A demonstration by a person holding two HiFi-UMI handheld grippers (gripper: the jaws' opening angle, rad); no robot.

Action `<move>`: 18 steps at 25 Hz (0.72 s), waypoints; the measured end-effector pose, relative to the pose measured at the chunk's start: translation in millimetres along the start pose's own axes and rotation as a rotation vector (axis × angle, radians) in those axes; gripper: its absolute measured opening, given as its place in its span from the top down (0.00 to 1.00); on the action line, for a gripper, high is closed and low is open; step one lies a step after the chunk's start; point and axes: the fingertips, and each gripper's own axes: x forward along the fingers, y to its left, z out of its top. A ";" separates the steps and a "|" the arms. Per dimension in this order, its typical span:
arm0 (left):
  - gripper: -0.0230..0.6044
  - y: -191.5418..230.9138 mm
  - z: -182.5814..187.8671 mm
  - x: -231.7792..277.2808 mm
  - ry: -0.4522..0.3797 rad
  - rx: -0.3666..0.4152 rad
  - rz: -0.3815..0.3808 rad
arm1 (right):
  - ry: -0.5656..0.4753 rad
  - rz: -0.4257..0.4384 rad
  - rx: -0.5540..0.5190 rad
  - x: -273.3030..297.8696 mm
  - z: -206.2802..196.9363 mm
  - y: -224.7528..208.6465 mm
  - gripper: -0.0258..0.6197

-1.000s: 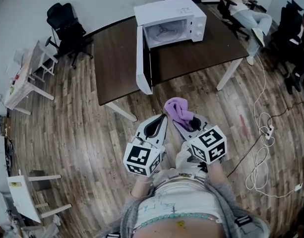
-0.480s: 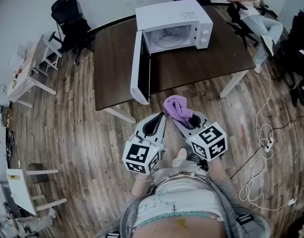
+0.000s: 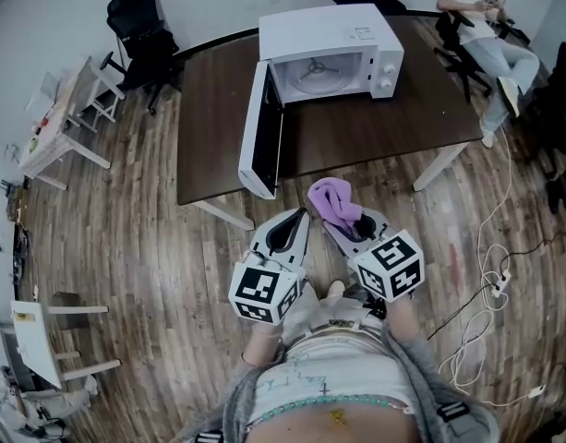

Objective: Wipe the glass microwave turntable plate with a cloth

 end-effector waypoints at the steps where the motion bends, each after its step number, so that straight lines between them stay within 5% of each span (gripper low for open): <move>1: 0.95 -1.2 -0.7 2.7 0.003 0.002 -0.006 | 0.001 -0.002 0.005 0.5 -0.9 -1.7 0.77; 18: 0.95 40.4 25.0 105.4 -0.015 0.019 -0.145 | -0.021 -0.127 0.042 42.1 36.8 -85.1 0.77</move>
